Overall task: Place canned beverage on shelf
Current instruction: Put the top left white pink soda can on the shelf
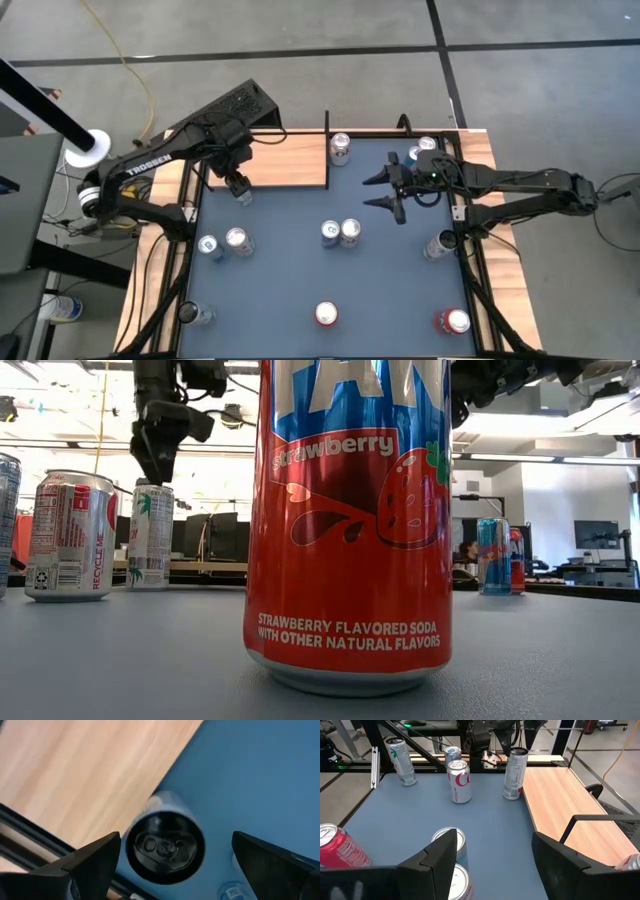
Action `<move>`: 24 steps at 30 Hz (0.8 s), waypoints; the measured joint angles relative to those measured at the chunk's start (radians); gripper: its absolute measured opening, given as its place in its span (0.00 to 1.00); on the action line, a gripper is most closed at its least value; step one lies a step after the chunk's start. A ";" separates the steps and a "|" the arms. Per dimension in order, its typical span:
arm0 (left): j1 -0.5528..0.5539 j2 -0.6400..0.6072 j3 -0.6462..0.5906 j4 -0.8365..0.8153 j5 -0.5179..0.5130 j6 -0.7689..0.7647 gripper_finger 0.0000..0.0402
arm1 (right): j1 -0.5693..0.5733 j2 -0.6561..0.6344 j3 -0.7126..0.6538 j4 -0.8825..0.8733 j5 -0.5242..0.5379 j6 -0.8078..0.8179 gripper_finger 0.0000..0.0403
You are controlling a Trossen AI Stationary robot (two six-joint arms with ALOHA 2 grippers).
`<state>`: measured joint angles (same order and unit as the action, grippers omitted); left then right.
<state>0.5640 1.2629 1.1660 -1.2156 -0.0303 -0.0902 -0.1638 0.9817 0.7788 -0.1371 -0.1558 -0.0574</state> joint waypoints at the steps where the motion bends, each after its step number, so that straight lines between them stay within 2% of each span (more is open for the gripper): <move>1: 0.002 0.000 -0.010 0.003 0.000 0.000 0.92 | 0.000 0.000 0.000 -0.004 0.000 0.000 0.62; 10: 0.003 0.000 -0.062 0.079 -0.002 0.004 0.92 | -0.002 0.000 0.000 -0.008 0.000 -0.003 0.62; 24: 0.002 0.000 -0.063 0.037 -0.003 0.044 0.91 | -0.002 0.000 0.000 -0.009 0.000 -0.003 0.62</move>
<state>0.5663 1.2625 1.1030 -1.1785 -0.0338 -0.0461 -0.1654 0.9817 0.7788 -0.1459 -0.1558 -0.0605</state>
